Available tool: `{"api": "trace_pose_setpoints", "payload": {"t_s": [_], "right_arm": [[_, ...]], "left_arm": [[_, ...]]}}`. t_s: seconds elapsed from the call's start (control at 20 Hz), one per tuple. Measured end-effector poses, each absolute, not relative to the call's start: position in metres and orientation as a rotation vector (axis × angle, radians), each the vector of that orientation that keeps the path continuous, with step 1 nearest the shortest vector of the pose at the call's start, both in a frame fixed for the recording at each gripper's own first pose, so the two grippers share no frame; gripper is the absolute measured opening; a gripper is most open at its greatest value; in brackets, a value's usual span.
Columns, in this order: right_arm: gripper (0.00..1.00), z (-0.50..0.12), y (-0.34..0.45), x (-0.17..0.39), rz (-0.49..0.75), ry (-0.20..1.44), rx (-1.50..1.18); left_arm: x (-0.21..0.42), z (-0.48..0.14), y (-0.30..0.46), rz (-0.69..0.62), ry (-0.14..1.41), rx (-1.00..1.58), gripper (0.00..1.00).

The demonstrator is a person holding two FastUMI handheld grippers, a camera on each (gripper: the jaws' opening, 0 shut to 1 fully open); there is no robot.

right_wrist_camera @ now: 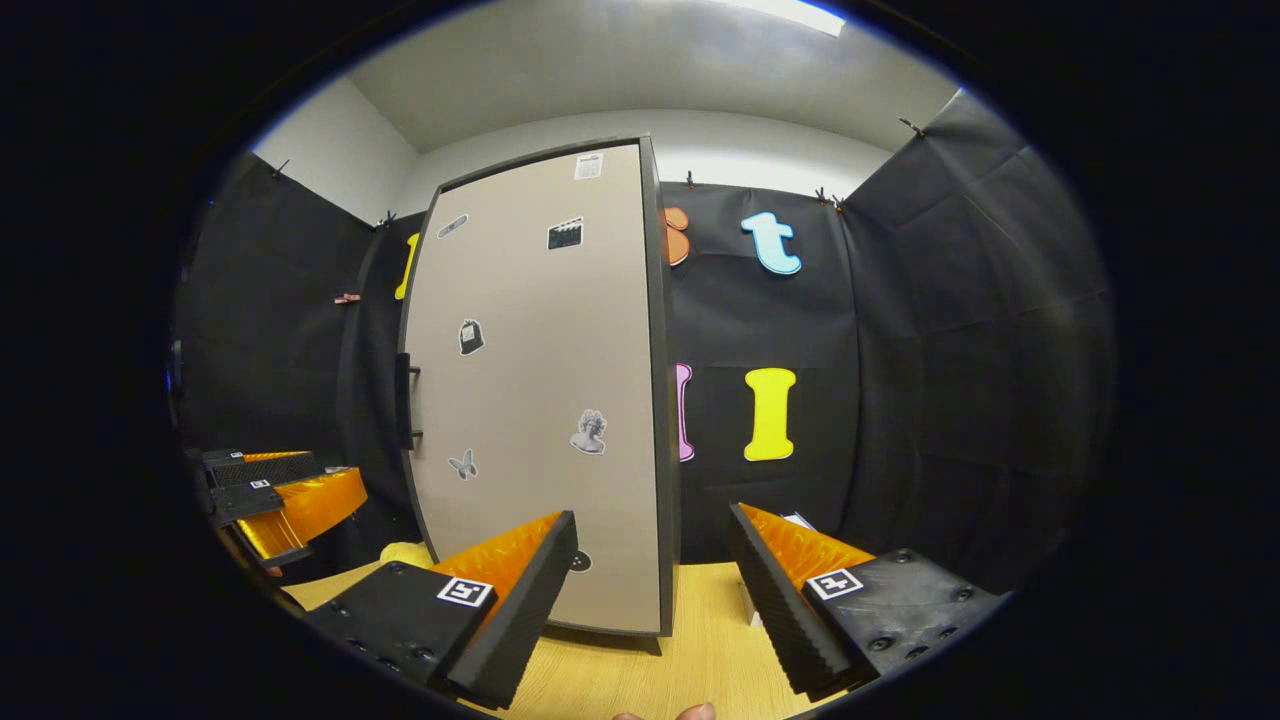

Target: Open the cabinet door with the right hand, grasp the bottle in the cabinet with the left hand and place it on the coaster, then close the cabinet door with the right hand.

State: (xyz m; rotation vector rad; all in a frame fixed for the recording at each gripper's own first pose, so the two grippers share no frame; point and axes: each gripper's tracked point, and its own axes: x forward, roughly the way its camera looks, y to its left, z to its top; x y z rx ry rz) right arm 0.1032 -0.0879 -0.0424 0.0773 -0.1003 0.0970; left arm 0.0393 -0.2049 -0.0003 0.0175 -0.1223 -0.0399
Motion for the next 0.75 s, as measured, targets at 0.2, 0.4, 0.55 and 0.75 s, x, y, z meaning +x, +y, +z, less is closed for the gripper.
{"api": "trace_pose_setpoints", "payload": {"t_s": [0.2,0.4,0.55,0.75], "right_arm": [[0.98,-0.050,-0.093,0.103,0.108,-0.100,0.077],[0.98,-0.056,-0.097,0.102,0.120,-0.102,0.073],[0.98,-0.060,-0.105,0.099,0.117,-0.098,0.077],[0.98,-0.059,-0.113,0.097,0.110,-0.098,0.078]], "left_arm": [[0.038,-0.009,-0.216,-0.050,-0.130,0.041,0.93],[0.034,-0.020,-0.229,-0.063,-0.123,0.025,0.93],[0.033,-0.026,-0.233,-0.057,-0.113,0.029,0.93],[0.033,-0.026,-0.240,-0.061,-0.109,0.028,0.93]]}}
